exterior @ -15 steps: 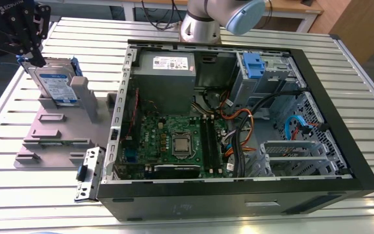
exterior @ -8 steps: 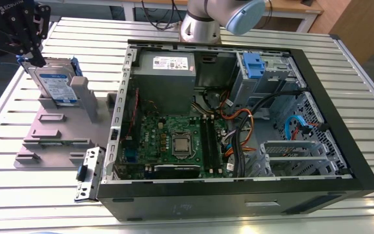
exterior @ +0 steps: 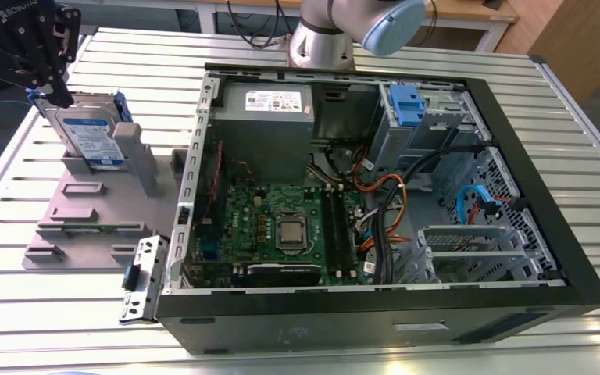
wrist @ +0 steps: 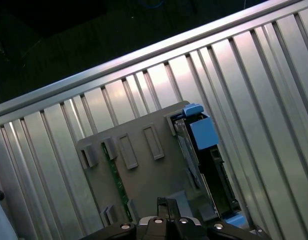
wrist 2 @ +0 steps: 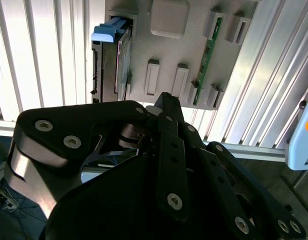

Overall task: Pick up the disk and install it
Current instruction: 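Pick up the disk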

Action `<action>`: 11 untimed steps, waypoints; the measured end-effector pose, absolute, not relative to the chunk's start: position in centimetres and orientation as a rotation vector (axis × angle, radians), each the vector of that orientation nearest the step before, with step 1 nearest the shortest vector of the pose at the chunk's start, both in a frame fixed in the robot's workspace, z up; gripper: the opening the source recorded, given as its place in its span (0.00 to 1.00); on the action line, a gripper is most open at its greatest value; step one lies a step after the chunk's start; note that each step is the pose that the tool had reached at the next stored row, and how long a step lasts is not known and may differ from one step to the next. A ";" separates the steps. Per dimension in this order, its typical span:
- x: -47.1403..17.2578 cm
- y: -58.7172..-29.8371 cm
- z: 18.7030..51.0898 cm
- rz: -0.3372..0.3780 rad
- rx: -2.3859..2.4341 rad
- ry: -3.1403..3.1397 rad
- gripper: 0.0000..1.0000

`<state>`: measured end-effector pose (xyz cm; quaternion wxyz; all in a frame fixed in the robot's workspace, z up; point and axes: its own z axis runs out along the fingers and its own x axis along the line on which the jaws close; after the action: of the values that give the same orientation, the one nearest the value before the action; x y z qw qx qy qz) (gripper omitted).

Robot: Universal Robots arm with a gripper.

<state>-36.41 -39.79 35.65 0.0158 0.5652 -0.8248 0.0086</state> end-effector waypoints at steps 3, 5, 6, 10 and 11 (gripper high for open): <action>-36.4 -39.8 35.6 0.027 1.761 -2.563 0.11; -36.4 -39.8 35.6 0.027 1.763 -2.562 0.11; -36.4 -39.8 35.6 0.027 1.764 -2.561 0.11; -36.4 -39.8 35.7 0.028 1.767 -2.558 0.11; -36.4 -39.8 35.6 0.028 1.768 -2.558 0.11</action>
<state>-36.41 -39.79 35.65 0.0160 0.5685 -0.8225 0.0090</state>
